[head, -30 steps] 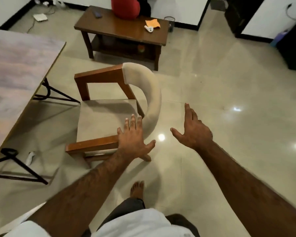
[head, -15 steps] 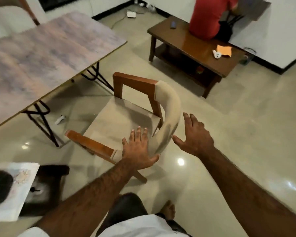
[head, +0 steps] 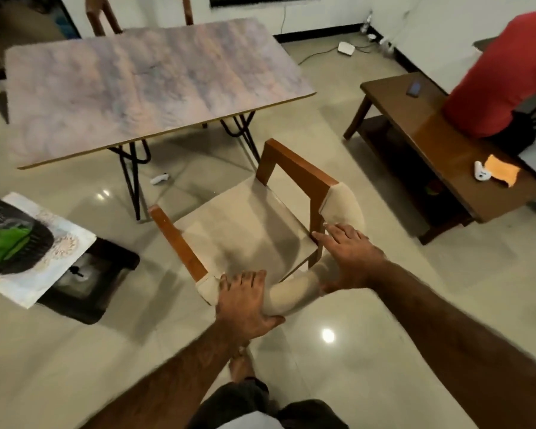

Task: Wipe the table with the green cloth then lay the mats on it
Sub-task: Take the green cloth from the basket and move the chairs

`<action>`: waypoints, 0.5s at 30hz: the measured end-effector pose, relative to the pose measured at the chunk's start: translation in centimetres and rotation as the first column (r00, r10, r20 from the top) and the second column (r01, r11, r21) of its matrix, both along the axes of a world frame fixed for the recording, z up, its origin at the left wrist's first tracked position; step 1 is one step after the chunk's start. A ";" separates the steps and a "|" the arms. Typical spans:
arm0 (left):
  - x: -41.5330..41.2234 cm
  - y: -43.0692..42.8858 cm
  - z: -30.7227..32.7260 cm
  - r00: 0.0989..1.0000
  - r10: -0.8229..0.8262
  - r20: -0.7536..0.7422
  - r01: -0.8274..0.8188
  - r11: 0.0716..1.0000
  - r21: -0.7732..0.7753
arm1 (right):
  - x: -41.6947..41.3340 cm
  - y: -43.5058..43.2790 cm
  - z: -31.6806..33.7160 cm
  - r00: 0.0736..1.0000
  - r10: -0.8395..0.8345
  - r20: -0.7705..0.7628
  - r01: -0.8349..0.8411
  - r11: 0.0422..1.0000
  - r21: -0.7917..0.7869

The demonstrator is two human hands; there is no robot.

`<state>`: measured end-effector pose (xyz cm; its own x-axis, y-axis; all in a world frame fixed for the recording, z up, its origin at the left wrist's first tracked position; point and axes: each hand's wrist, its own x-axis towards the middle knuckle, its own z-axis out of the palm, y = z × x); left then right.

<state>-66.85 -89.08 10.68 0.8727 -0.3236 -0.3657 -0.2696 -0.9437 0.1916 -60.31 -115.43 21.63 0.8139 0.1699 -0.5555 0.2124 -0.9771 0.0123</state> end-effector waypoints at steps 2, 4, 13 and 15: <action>-0.2 0.0 -0.4 1.000 0.022 0.016 -0.021 0.999 -0.031 | 0.9 -1.2 -0.4 0.996 0.084 -0.043 -0.086 0.996 -0.027; -0.3 0.0 -0.8 0.999 0.043 0.025 -0.042 0.998 -0.039 | 1.7 -2.5 -1.1 0.981 0.168 -0.095 -0.173 0.984 -0.045; -0.7 -2.3 -0.4 0.993 0.115 0.013 -0.116 0.993 0.035 | 6.2 -6.4 -5.3 0.823 0.566 -0.046 -0.567 0.824 -0.010; -0.8 -3.4 -0.1 0.993 0.122 0.005 -0.122 0.991 0.057 | 6.6 -7.3 -7.1 0.781 0.624 0.021 -0.625 0.781 0.020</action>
